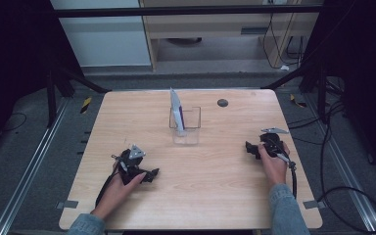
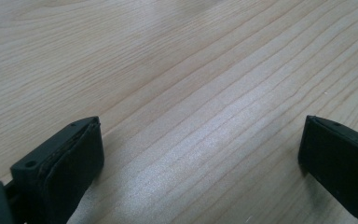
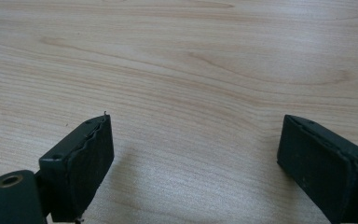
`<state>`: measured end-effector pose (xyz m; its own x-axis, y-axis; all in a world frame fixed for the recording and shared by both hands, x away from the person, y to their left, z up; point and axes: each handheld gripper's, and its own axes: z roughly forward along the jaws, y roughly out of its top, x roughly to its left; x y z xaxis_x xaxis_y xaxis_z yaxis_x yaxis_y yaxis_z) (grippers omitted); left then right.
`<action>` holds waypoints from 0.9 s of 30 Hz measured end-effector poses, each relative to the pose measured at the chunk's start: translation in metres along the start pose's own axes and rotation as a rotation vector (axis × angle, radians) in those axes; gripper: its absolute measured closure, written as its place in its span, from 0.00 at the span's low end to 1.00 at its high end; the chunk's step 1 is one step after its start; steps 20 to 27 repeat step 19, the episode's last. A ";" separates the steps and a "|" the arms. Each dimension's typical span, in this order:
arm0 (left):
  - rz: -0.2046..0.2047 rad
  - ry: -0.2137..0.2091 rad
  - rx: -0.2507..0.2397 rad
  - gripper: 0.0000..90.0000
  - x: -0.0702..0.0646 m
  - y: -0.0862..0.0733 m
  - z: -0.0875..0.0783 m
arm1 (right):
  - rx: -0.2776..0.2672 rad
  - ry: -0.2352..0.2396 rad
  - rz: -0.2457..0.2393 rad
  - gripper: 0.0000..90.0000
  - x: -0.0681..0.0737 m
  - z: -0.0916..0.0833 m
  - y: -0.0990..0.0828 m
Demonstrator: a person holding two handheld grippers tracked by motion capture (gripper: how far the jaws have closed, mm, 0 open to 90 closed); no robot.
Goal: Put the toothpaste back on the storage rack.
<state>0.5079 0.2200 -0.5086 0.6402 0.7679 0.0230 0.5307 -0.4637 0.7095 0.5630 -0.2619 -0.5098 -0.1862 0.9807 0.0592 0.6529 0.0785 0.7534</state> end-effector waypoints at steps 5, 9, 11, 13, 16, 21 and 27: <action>0.000 0.000 0.000 0.00 0.000 0.000 0.000 | 0.005 -0.014 -0.003 0.11 0.001 0.002 0.001; 0.000 0.000 0.000 0.00 0.000 0.000 0.000 | 0.016 -0.028 -0.029 0.09 0.004 0.002 0.001; 0.000 0.000 0.000 0.00 0.000 0.000 0.000 | 0.026 -0.035 -0.046 0.08 0.006 0.003 0.001; 0.000 0.000 -0.001 0.00 0.000 0.000 0.000 | 0.025 -0.039 -0.047 0.08 0.007 0.003 0.001; 0.000 0.000 0.000 0.00 0.000 0.000 0.000 | 0.030 -0.051 -0.031 0.05 0.009 0.004 0.001; 0.000 -0.001 0.000 0.00 0.000 0.000 0.000 | 0.042 -0.103 0.023 0.00 0.013 0.005 0.001; 0.000 -0.001 0.000 0.00 0.000 0.000 0.000 | 0.042 -0.103 0.023 0.00 0.013 0.005 0.001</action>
